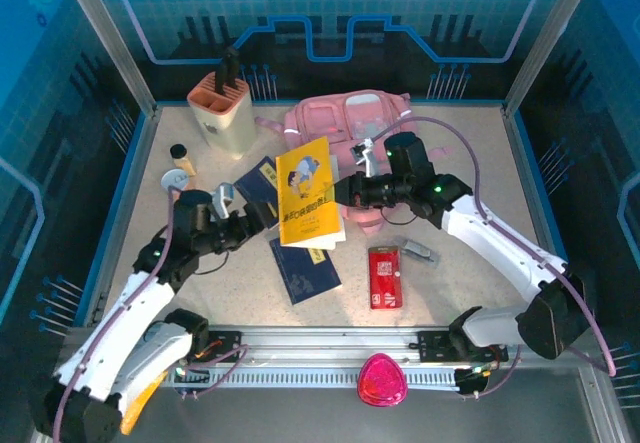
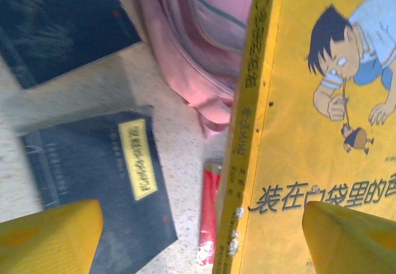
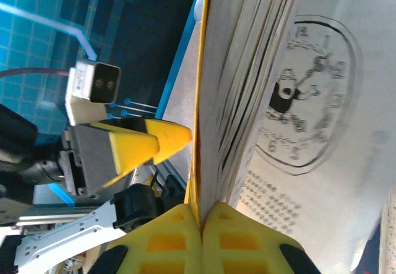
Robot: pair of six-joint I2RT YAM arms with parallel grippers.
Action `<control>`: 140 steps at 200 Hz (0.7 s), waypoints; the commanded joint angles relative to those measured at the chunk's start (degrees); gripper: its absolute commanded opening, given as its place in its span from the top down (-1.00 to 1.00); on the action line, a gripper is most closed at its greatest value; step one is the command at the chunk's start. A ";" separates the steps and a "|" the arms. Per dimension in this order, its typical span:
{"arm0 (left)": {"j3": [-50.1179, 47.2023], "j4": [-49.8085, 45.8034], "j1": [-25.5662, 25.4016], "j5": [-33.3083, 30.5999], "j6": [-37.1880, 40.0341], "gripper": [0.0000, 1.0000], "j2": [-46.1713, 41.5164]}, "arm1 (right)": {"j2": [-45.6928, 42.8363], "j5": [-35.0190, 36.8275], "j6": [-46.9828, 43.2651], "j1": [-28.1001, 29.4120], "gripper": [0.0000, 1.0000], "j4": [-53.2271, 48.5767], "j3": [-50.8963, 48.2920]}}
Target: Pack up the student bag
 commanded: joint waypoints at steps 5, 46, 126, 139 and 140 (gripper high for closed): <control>-3.69 19.87 -4.04 1.59 -6.54 -0.64 3.89 | -2.37 -6.91 2.06 -2.08 1.00 5.98 -1.12; -2.94 27.37 -9.64 -1.17 -7.86 -0.40 7.68 | -3.82 -8.39 4.35 -3.85 1.00 9.02 -2.40; -2.09 36.30 -13.48 -2.55 -8.72 0.33 9.45 | -3.66 -9.25 3.59 -7.43 1.00 9.23 -6.86; -1.25 36.76 -14.17 -2.61 -8.52 0.42 10.47 | -3.58 -9.18 3.67 -7.61 0.98 9.73 -7.60; -1.17 36.77 -14.27 -2.63 -8.51 0.43 10.52 | -3.57 -9.20 3.68 -7.58 0.98 9.74 -7.69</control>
